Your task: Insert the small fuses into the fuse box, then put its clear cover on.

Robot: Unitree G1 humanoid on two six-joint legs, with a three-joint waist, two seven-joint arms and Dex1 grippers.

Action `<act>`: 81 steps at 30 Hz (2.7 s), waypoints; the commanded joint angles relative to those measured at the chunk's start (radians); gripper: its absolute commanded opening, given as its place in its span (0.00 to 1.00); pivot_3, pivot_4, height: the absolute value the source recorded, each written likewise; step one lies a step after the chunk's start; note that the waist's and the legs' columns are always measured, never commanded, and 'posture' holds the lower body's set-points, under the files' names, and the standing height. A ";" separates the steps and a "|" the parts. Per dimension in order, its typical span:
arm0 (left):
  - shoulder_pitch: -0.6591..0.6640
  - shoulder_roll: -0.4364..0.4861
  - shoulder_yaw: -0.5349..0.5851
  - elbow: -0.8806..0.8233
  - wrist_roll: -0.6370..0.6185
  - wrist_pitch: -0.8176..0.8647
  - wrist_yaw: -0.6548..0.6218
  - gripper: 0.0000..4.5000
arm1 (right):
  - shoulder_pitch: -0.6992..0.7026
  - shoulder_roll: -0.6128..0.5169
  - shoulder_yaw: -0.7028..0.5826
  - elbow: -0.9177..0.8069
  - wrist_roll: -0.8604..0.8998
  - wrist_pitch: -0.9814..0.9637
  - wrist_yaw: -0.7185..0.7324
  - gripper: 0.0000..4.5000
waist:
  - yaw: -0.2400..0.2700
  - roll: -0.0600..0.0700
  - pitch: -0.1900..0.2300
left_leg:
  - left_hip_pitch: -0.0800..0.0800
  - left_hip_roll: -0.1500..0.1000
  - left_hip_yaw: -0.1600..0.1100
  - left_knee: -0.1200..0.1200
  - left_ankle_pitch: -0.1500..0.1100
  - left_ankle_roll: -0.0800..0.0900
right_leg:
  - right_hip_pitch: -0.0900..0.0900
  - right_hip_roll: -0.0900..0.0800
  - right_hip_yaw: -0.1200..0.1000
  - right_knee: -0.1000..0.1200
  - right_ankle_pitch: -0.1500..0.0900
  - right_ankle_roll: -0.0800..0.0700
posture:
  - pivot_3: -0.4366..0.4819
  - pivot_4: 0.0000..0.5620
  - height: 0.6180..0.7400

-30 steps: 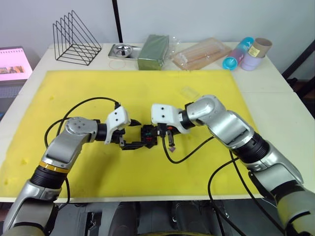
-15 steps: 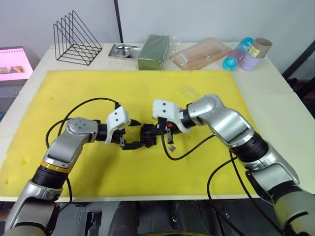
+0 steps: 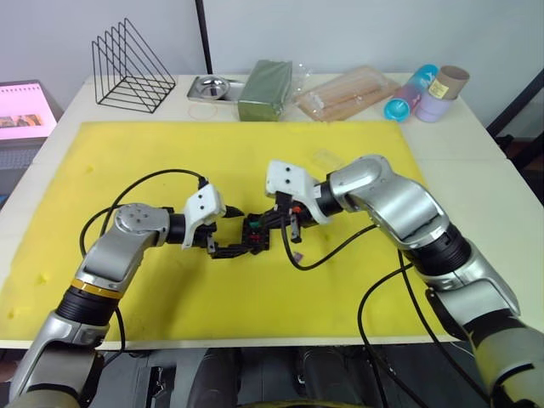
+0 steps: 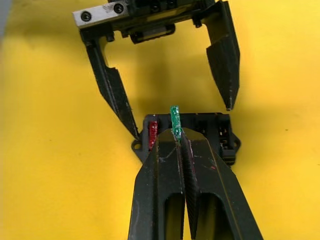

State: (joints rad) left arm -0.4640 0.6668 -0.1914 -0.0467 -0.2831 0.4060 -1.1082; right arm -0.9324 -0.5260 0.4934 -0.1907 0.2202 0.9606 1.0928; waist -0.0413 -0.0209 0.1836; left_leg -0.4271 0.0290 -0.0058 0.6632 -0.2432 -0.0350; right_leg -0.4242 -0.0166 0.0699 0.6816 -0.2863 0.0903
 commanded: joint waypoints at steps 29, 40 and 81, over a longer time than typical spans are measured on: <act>-0.004 -0.001 0.018 -0.027 -0.002 -0.008 0.006 0.99 | 0.034 0.026 0.018 -0.013 0.004 0.018 -0.080 0.00 | 0.000 0.000 0.000 | 0.000 0.000 0.000 0.000 0.000 0.000 | 0.000 0.000 0.000 0.000 0.000 0.000 | 0.48 0.27 1.00; -0.011 -0.003 0.021 -0.022 -0.003 -0.003 0.011 0.99 | 0.055 0.015 0.065 -0.007 -0.018 0.006 -0.092 0.00 | 0.000 0.000 0.000 | 0.000 0.000 0.000 0.000 0.000 0.000 | 0.000 0.000 0.000 0.000 0.000 0.000 | 0.48 0.27 1.00; -0.014 -0.009 0.023 0.000 0.007 -0.018 0.012 0.99 | 0.093 0.000 0.049 0.044 -0.058 -0.081 -0.090 0.00 | -0.001 0.000 -0.001 | 0.001 0.000 0.000 0.000 0.000 0.000 | 0.002 0.001 0.000 0.000 0.000 0.000 | 0.48 0.27 1.00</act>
State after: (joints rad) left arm -0.4642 0.6606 -0.1912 -0.0397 -0.2734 0.4045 -1.1004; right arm -0.8463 -0.5185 0.5330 -0.1645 0.1793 0.8676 1.0076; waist -0.0425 -0.0212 0.1829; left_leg -0.4256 0.0294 -0.0059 0.6632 -0.2432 -0.0349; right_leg -0.4226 -0.0158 0.0700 0.6816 -0.2864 0.0903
